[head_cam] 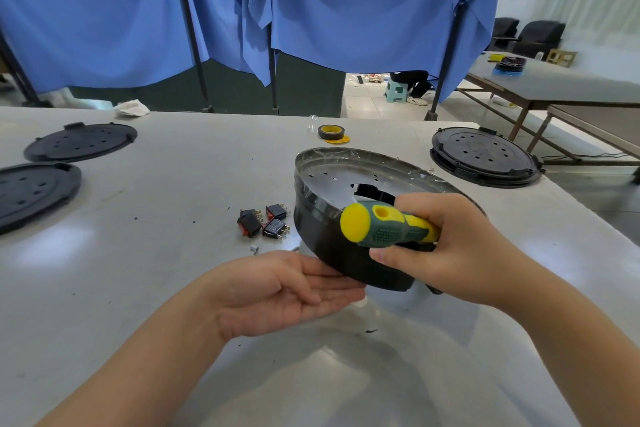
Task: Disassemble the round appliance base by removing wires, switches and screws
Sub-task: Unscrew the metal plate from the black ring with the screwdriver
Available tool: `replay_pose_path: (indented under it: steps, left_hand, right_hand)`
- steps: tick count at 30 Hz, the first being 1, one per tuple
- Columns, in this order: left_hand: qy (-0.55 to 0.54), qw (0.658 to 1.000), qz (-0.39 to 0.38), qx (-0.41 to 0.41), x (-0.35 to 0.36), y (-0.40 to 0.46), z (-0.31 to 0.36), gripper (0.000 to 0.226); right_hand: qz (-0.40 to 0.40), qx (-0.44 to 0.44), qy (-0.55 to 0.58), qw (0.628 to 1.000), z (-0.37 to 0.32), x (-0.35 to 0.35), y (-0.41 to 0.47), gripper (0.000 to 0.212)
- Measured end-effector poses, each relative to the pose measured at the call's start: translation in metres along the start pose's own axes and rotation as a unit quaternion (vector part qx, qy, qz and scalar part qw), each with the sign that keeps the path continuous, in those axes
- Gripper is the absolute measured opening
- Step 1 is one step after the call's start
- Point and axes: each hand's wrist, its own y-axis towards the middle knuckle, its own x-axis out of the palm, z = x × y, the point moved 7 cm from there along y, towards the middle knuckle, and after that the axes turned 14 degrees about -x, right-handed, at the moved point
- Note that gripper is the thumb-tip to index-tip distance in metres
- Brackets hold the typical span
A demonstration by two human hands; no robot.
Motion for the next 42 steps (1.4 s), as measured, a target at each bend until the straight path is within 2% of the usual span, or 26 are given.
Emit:
replay_pose_path:
  steps: [4, 7, 9, 10, 13, 15, 16, 19, 27, 33, 38, 42]
  left_hand:
    - [0.072, 0.997, 0.024, -0.008, -0.003, -0.005, 0.001, 0.038]
    - [0.121, 0.988, 0.092, -0.004, -0.013, -0.013, 0.006, 0.027]
    - [0.183, 0.967, 0.175, 0.029, -0.022, -0.020, 0.013, 0.019]
    - [0.231, 0.943, 0.234, 0.054, -0.028, -0.024, 0.019, 0.019]
    - [0.345, 0.841, 0.395, 0.135, -0.046, -0.034, 0.039, 0.027]
    - [0.383, 0.774, 0.467, 0.190, -0.055, -0.040, 0.051, 0.028]
    - [0.382, 0.757, 0.485, 0.214, -0.058, -0.043, 0.054, 0.028]
    - [0.383, 0.727, 0.511, 0.250, -0.067, -0.048, 0.057, 0.027]
    - [0.535, 0.616, 0.523, 0.246, -0.066, -0.042, 0.057, 0.012]
    - [0.566, 0.569, 0.527, 0.279, -0.058, -0.041, 0.057, 0.008]
    - [0.605, 0.524, 0.542, 0.255, -0.060, -0.033, 0.054, 0.010]
    - [0.602, 0.518, 0.551, 0.256, -0.061, -0.032, 0.055, 0.005]
  right_hand:
    - [0.009, -0.001, -0.003, 1.000, 0.000, 0.000, 0.000, 0.026]
    - [0.017, -0.005, -0.007, 1.000, 0.000, -0.002, 0.000, 0.025]
    - [0.015, -0.008, -0.008, 1.000, 0.000, -0.001, 0.000, 0.025]
    - [0.010, -0.008, -0.008, 1.000, 0.000, 0.000, -0.001, 0.024]
    - [-0.001, -0.005, -0.011, 1.000, 0.001, 0.004, -0.002, 0.025]
    - [-0.003, -0.010, -0.029, 1.000, 0.000, 0.006, -0.002, 0.027]
    - [-0.005, -0.014, -0.041, 0.999, -0.001, 0.006, -0.002, 0.028]
    - [-0.007, -0.022, -0.062, 0.998, -0.004, 0.009, -0.002, 0.029]
    - [-0.036, -0.037, -0.107, 0.993, -0.006, 0.022, -0.007, 0.026]
    - [-0.047, -0.043, -0.125, 0.990, -0.006, 0.028, -0.013, 0.023]
    - [-0.044, -0.057, -0.137, 0.988, -0.008, 0.027, -0.014, 0.028]
    - [-0.041, -0.058, -0.139, 0.988, -0.008, 0.026, -0.014, 0.028]
